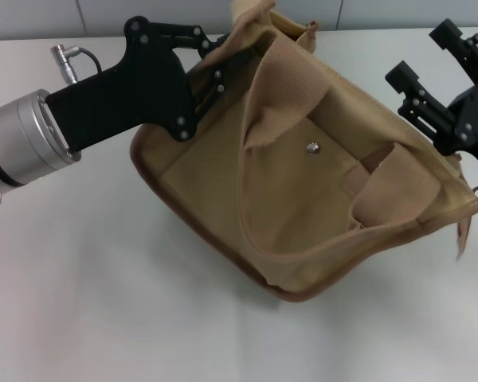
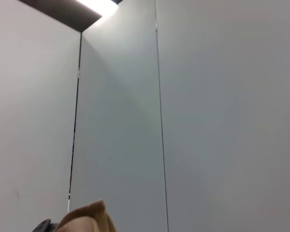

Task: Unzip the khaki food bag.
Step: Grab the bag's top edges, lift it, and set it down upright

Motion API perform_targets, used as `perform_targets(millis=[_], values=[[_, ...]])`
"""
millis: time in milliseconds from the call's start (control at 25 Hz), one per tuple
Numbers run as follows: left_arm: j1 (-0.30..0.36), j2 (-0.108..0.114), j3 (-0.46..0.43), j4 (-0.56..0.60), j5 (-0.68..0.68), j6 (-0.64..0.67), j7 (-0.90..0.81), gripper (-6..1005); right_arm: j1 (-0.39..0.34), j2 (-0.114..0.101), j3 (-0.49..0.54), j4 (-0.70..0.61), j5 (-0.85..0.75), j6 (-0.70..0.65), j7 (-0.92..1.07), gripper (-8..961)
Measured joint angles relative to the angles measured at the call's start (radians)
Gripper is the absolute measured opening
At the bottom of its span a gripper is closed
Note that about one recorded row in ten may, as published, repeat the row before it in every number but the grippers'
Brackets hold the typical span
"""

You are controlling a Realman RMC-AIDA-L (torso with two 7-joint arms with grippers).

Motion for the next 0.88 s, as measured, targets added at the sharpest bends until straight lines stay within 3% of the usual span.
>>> perform_targets(millis=[280, 480, 680, 880], values=[[0.012, -0.002, 0.002, -0.002, 0.003, 0.010, -0.001, 84, 0.032, -0.005, -0.006, -0.019, -0.003, 0.057, -0.029, 826], [0.013, -0.001, 0.002, -0.001, 0.003, 0.016, -0.001, 84, 0.000, -0.020, -0.001, -0.143, -0.138, 0.142, -0.154, 826], [0.011, -0.002, 0.001, 0.000, 0.001, 0.018, -0.001, 84, -0.033, -0.005, -0.006, -0.274, -0.303, 0.234, -0.248, 826], [0.009, -0.004, 0.001, -0.002, -0.002, 0.018, -0.003, 84, -0.030, 0.001, -0.016, -0.240, -0.284, 0.219, -0.429, 826]])
